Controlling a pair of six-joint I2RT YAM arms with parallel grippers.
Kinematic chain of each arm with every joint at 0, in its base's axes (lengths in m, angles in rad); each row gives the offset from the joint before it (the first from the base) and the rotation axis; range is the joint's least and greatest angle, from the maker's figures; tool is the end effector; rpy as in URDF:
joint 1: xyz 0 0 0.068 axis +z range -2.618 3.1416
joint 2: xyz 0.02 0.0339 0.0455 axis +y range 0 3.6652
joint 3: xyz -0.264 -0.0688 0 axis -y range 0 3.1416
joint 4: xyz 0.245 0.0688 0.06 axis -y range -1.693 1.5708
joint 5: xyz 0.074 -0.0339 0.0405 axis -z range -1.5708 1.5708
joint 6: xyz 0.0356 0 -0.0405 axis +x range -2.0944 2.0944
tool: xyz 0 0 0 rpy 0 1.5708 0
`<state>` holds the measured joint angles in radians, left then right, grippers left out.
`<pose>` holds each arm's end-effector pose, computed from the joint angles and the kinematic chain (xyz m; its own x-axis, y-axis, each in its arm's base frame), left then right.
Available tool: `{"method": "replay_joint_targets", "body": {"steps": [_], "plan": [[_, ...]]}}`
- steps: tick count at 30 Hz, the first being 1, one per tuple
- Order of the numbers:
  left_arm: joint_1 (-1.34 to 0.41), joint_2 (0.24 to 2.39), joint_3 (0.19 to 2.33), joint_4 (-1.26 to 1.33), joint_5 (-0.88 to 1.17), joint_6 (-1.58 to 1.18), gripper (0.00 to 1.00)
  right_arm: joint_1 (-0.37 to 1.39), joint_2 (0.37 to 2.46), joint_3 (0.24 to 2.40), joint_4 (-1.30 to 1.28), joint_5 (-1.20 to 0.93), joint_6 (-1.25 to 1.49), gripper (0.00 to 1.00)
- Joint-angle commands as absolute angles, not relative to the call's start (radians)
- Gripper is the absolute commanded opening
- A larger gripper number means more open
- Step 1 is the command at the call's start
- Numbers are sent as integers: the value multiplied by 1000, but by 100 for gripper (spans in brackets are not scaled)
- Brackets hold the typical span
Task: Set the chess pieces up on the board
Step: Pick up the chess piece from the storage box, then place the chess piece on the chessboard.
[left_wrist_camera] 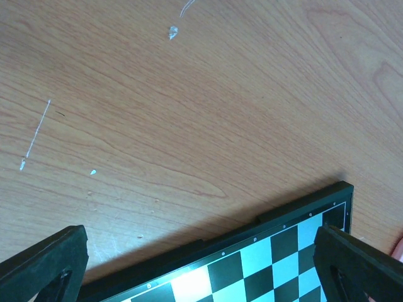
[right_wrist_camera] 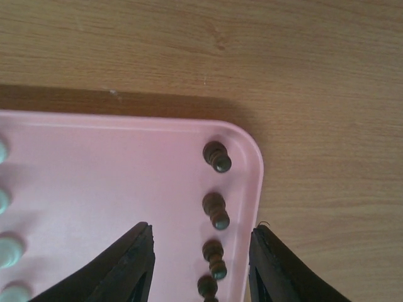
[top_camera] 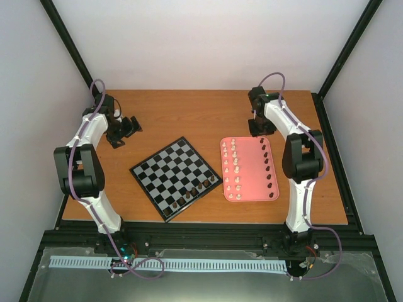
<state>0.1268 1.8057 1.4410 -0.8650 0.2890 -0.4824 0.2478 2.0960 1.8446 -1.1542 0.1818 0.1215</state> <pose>0.3662 0.0365 0.2370 -0.8158 -0.5523 -0.1717 -0.4573 0.7977 -0.3931 0.4112 0.0974 0.2316 -0.9750 -0.1237 -0.1848 -0.0949 0.9830 -0.1571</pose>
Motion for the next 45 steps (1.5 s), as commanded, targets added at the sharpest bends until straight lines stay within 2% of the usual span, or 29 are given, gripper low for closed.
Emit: {"method": "replay_joint_targets", "body": {"steps": [1,6,23,27,30,36,40,45], "plan": [[122,1809,1475,-876,292,-466,100,208,2161,1848,-1102,173,89,42],[122,1800,1473,-879,284,-462,100,170,2211,1871,-1090,147,84,35],[123,1793,1464,-881,268,-459,100,158,2281,1903,-1082,88,67,26],[122,1794,1463,-881,269,-456,100,157,2291,1911,-1084,97,69,18],[123,1797,1463,-882,270,-456,100,158,2294,1925,-1098,102,73,5],[122,1794,1457,-882,273,-456,100,166,2195,1895,-1105,114,97,3],[122,1788,1444,-873,279,-457,100,228,2091,1865,-1134,86,116,3],[121,1779,1435,-870,283,-459,100,446,2023,1849,-1187,39,158,3]]}}
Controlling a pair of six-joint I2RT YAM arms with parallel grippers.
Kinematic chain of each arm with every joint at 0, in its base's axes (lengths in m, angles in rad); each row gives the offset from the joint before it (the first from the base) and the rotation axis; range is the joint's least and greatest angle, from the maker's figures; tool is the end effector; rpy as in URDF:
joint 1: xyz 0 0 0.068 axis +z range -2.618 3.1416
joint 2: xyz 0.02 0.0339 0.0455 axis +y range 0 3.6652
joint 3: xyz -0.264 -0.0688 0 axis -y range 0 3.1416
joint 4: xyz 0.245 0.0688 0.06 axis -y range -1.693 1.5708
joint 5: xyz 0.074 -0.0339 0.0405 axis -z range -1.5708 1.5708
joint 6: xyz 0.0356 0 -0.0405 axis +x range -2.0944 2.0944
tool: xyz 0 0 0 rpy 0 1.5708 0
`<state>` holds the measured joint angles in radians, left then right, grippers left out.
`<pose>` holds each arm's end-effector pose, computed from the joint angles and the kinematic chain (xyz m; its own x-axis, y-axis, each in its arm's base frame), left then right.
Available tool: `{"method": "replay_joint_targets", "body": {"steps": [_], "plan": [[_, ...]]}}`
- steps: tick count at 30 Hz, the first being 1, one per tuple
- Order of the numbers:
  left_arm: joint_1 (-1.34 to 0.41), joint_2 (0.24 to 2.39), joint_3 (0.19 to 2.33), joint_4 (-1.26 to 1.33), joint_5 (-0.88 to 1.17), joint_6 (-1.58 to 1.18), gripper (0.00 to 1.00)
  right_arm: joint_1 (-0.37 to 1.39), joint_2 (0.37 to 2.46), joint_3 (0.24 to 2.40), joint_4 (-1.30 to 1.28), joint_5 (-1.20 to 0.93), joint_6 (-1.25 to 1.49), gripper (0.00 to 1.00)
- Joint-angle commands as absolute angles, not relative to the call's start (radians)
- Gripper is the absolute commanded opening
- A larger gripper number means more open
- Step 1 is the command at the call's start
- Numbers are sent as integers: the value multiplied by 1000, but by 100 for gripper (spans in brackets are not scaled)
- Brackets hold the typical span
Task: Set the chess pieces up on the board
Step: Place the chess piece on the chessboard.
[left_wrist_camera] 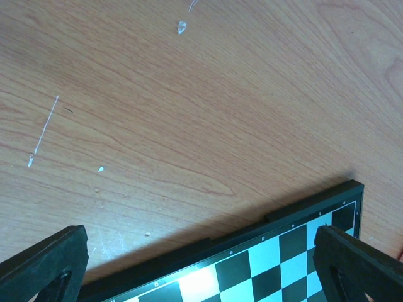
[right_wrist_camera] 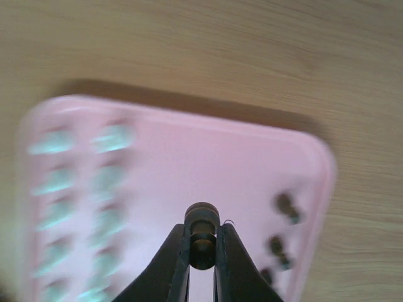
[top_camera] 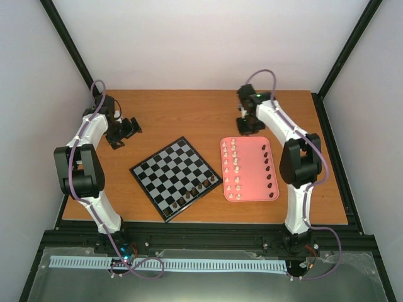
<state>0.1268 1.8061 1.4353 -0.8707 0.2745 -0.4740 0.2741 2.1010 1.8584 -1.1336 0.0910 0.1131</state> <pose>0.3649 0.0368 0.2349 -0.8193 -0.5474 -0.1706 -0.4594 0.8048 -0.3758 0.4119 0.1124 0.2333 -0.9670 -0.1551 -0.2022 -0.1444 0.9873 -0.0668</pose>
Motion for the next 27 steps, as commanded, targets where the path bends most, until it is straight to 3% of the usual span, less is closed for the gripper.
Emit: {"method": "replay_joint_targets", "body": {"steps": [1,10,27], "plan": [[123,1777,1434,-870,283,-459,100,496,2021,1846,-1191,20,172,3],[122,1753,1409,-860,290,-462,100,775,2012,1720,-1145,-76,273,3],[122,1722,1389,-848,297,-466,100,828,2050,1653,-1083,-60,285,3]]}}
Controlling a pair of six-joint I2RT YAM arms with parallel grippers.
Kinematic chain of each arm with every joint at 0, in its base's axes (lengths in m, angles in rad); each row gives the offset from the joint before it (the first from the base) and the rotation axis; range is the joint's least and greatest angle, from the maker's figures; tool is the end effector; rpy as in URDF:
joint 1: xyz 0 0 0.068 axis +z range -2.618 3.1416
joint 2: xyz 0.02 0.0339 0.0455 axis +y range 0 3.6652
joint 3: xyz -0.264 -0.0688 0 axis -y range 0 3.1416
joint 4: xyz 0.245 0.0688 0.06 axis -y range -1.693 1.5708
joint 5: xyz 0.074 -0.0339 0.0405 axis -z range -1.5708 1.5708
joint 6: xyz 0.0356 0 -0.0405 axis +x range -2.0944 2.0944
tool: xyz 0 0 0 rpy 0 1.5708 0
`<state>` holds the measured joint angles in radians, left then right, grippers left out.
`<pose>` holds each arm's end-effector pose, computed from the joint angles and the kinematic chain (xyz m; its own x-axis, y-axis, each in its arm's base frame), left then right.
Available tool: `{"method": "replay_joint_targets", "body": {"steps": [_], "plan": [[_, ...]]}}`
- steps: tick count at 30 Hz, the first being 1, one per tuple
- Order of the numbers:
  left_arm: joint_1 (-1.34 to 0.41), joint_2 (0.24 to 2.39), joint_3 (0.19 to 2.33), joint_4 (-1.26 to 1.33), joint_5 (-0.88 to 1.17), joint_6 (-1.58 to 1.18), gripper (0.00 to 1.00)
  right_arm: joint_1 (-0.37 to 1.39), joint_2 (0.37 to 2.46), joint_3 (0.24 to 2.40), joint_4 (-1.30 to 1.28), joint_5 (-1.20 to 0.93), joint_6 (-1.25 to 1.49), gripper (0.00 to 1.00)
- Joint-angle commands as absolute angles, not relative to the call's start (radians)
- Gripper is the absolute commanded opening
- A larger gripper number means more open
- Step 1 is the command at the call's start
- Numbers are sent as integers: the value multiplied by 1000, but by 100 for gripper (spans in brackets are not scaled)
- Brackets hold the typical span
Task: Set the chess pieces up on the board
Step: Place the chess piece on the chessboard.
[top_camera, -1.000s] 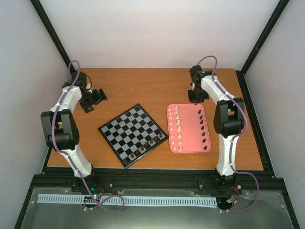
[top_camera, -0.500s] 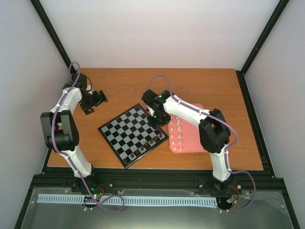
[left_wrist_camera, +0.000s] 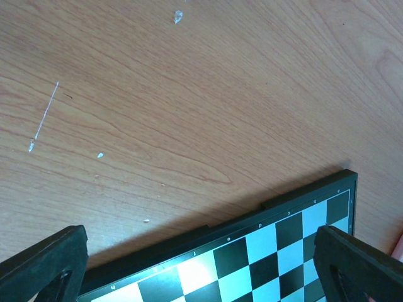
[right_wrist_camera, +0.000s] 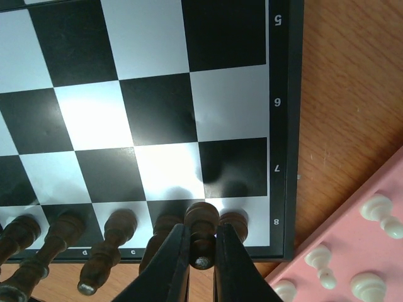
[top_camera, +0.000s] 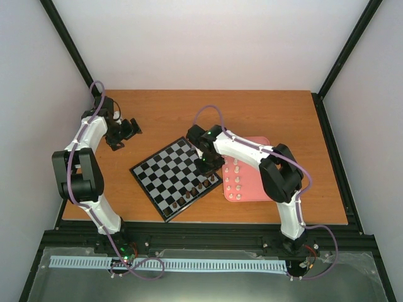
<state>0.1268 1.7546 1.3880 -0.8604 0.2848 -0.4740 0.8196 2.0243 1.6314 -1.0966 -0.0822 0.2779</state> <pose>0.3534 0.0350 0.2394 -0.8184 -0.5459 -0.1792 -0.4507 0.8034 -0.3892 0.2667 0.2899 0.2033 -0.8552 -0.5152 -0.0556 -0.5182 0.8493 0.1010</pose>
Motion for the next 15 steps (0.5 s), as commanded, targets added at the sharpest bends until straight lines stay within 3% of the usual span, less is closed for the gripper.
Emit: {"method": "replay_joint_targets", "body": {"steps": [1,15], "plan": [[123,1721,1388,-848,296,-465,100,828,2056,1659,-1087,-53,284,3],[122,1749,1399,-848,300,-464,100,827,2118,1729,-1132,-10,272,3]]}}
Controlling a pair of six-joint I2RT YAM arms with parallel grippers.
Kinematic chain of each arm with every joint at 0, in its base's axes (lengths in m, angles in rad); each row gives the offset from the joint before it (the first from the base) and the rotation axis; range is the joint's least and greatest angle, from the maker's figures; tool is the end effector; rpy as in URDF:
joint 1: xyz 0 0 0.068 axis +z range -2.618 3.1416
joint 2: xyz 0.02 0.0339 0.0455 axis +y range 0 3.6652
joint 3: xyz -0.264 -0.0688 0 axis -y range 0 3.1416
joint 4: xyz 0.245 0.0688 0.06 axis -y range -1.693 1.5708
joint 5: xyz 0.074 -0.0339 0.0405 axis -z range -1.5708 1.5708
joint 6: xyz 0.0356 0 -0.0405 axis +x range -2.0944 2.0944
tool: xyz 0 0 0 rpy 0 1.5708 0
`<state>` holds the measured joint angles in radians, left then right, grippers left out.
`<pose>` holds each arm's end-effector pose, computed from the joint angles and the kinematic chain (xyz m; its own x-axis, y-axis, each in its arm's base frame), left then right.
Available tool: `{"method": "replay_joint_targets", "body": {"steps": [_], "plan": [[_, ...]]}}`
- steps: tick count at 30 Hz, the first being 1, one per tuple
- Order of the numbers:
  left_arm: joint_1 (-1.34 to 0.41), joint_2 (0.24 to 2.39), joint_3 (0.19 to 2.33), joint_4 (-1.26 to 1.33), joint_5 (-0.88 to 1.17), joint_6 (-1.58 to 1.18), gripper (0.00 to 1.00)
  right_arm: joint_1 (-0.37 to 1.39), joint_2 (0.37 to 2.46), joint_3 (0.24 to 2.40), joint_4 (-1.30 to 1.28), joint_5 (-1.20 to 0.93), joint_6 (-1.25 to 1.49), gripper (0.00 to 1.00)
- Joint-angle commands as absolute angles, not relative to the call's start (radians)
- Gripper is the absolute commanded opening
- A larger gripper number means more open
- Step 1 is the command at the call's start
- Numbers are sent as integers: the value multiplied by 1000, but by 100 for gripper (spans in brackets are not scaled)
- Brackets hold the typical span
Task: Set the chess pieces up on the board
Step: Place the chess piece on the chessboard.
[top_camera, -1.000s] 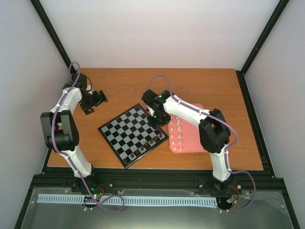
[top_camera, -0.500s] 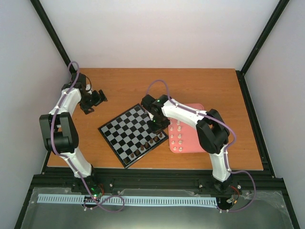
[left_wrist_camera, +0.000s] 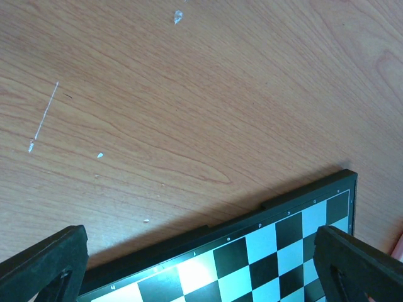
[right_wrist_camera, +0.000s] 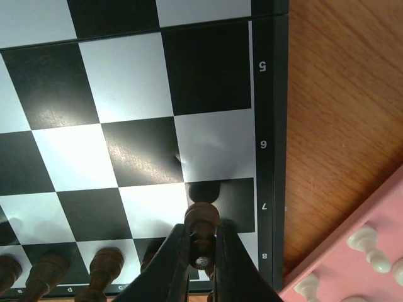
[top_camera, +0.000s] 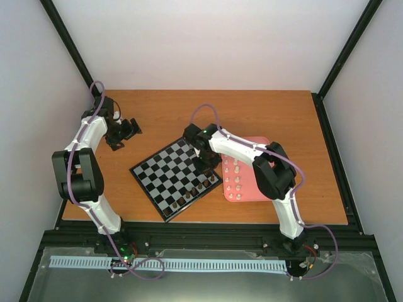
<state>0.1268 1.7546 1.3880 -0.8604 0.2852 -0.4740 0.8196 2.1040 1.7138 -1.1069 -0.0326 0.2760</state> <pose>0.3534 0.0349 0.2394 -0.8185 -0.5459 -0.1790 -0.4506 0.8033 -0.3895 0.2801 0.3017 0.1939 -0.8544 -0.5159 -0.0620 -0.5189 0.8533 0.0513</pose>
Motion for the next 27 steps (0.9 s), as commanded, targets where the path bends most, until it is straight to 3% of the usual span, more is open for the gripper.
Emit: {"method": "replay_joint_targets", "body": {"steps": [1,15,27], "plan": [[122,1751,1398,-847,302,-464,100,827,2115,1725,-1131,-8,273,3],[123,1767,1400,-844,305,-465,100,827,2125,1711,-1131,-6,275,4],[122,1765,1399,-841,309,-465,100,827,2107,1707,-1125,7,278,26]]}}
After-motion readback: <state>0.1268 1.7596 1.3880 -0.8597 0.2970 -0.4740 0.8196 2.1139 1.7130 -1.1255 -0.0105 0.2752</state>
